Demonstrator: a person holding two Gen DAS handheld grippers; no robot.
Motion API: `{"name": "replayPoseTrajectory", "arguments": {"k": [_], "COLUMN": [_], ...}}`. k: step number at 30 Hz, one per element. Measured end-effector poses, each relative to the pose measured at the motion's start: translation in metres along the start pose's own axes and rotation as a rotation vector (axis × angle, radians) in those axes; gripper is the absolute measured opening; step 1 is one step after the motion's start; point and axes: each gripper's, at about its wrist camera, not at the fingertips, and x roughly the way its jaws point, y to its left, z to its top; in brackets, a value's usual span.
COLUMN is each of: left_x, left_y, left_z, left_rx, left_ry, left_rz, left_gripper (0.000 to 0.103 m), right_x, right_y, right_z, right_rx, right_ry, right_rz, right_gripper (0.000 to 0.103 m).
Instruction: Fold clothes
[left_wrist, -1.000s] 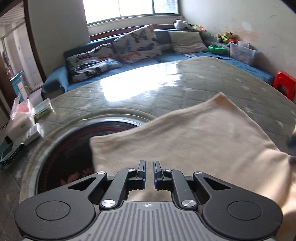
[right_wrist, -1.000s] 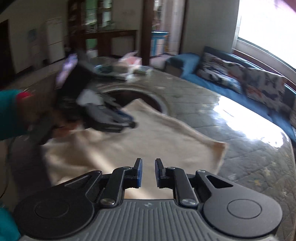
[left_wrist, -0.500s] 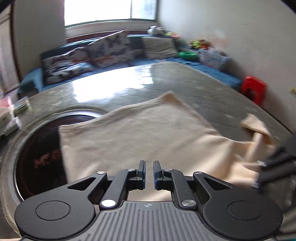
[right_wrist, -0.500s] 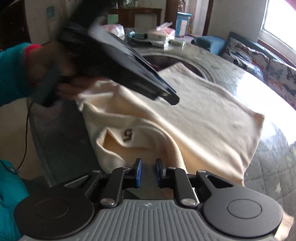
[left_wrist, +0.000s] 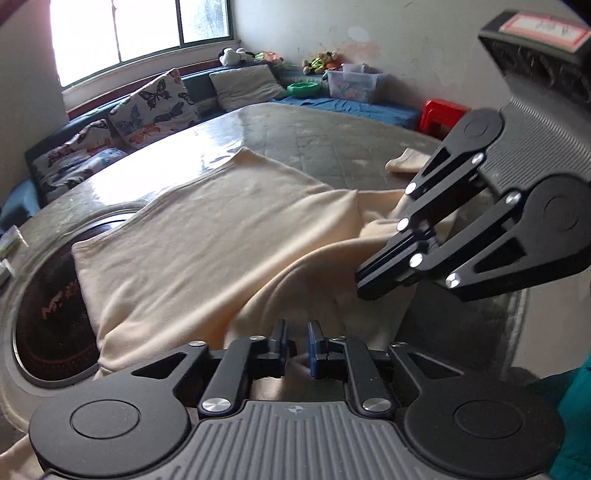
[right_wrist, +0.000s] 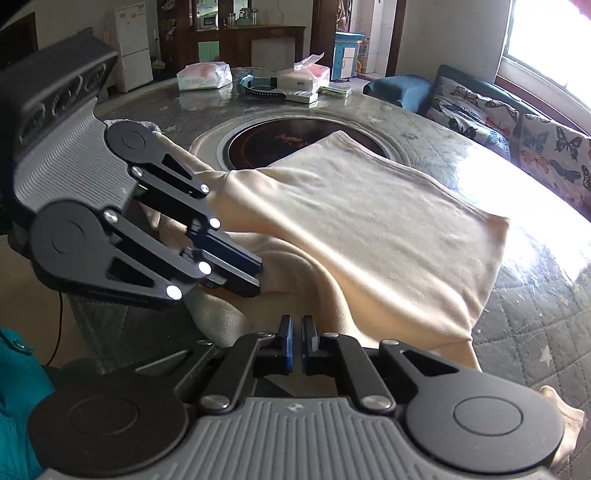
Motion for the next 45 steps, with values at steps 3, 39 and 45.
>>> {"name": "replayPoseTrajectory", "arguments": {"k": [3, 39, 45], "left_x": [0.001, -0.010, -0.005], "left_y": [-0.003, 0.018, 0.013], "left_z": [-0.002, -0.008, -0.008], "left_rx": [0.015, -0.131, -0.085], "left_ry": [0.000, -0.077, -0.064], "left_rz": [0.010, -0.057, -0.073], "left_gripper": [0.031, 0.006, 0.006], "right_x": [0.001, 0.000, -0.037], "right_y": [-0.001, -0.001, -0.016], "right_z": [0.001, -0.014, -0.030], "right_rx": [0.014, 0.064, 0.158], "right_ry": [-0.005, -0.023, -0.104], "right_rz": [-0.001, 0.009, -0.015], "right_gripper": [0.011, 0.012, 0.017]}}
